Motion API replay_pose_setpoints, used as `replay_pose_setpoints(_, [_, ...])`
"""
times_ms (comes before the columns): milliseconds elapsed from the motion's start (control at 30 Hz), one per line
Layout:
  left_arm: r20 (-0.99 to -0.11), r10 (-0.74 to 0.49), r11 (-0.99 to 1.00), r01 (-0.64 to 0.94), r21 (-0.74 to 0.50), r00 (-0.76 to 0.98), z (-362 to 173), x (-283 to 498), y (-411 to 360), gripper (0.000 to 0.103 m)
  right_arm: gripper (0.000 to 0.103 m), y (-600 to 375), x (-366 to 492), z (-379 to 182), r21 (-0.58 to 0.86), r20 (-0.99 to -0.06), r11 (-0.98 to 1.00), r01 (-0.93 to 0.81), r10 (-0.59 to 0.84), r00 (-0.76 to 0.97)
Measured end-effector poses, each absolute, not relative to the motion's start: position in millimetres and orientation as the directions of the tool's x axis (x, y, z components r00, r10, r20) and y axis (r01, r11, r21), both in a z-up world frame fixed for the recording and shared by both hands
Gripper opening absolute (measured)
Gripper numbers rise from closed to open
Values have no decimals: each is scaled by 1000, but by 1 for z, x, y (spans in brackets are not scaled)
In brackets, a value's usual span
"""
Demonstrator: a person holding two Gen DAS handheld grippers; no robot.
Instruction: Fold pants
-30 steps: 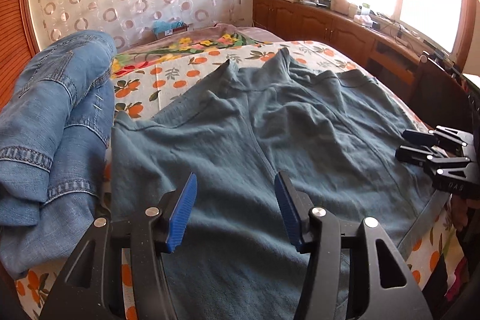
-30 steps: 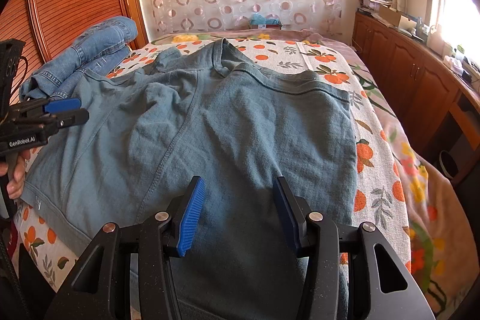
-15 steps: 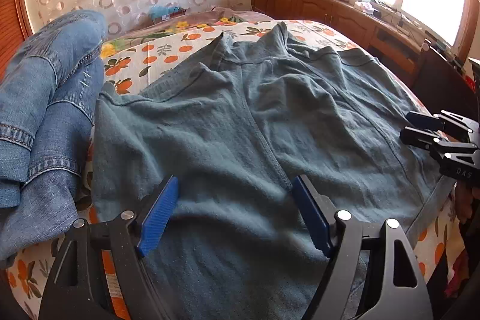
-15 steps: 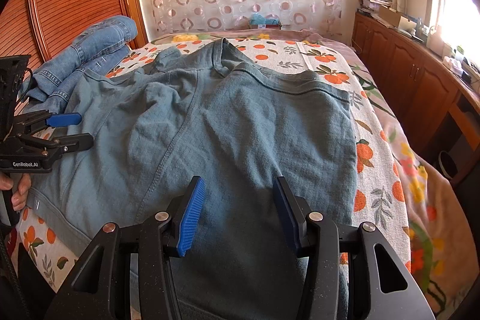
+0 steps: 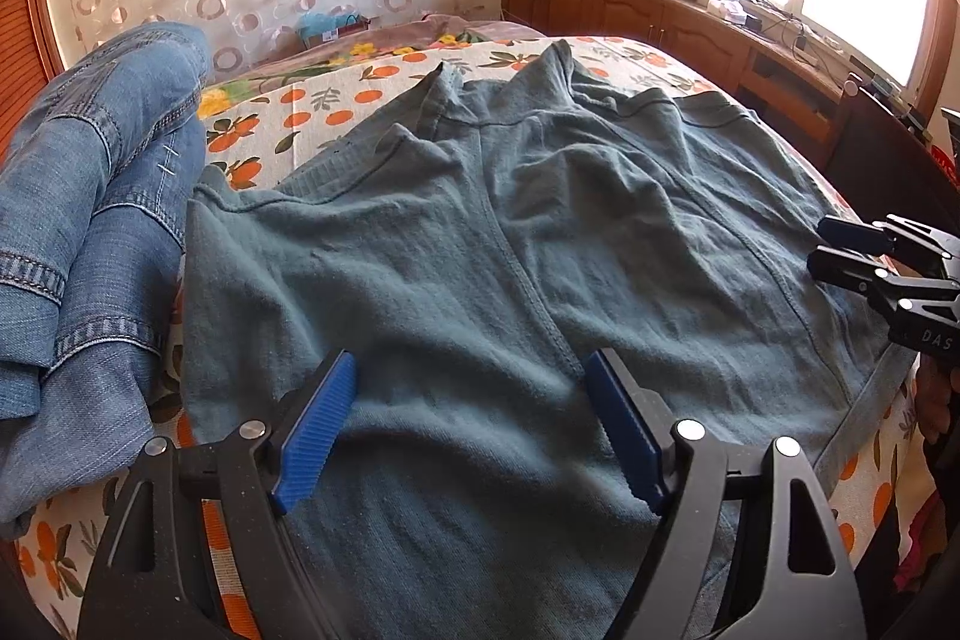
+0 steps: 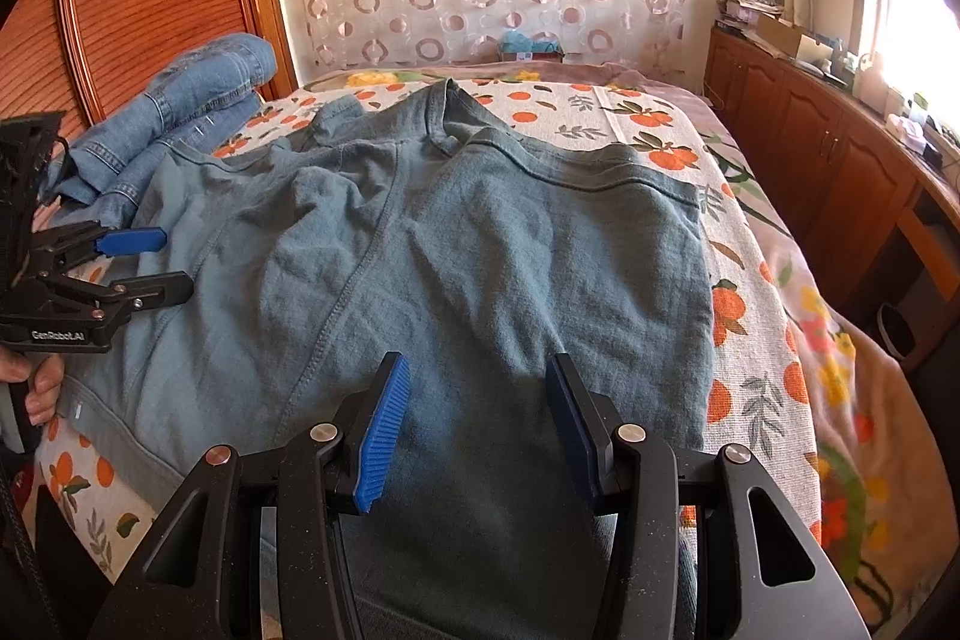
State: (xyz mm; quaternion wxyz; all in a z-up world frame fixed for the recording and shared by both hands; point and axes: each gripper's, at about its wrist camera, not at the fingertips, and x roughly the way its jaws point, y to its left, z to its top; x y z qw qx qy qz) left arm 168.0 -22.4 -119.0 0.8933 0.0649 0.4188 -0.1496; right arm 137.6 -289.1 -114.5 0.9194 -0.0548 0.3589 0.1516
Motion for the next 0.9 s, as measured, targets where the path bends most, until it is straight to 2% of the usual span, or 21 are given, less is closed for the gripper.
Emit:
replay_pose_setpoints(267, [-769,-216,947,322,-14,602,-119,168,-22,80,49,-290,161,-83,-30,-661,935,-353,246,709])
replay_pose_setpoints(400, [-769,-216,946,322,-14,602,-119,168,-22,80,44,-282,200,-79,-29,-694,929,-370,248,676])
replay_pose_setpoints(667, [-769,-215,947,322,-12,602,-119,168,-22,80,42,-261,262,-96,-17,-762,929,-371,228,606])
replay_pose_setpoints(800, [-769,-215,947,322,-12,602,-119,169,-22,80,29,-253,270,-103,-63,-782,930,-361,179,597])
replay_pose_setpoints(867, [-769,-215,946,322,-13,602,-119,169,-22,80,14,-251,269,-103,-72,-777,925,-373,182,603])
replay_pose_setpoints(900, [-769,-215,947,322,-12,602,-119,169,-22,80,2,-250,270,-102,-70,-777,922,-380,189,600])
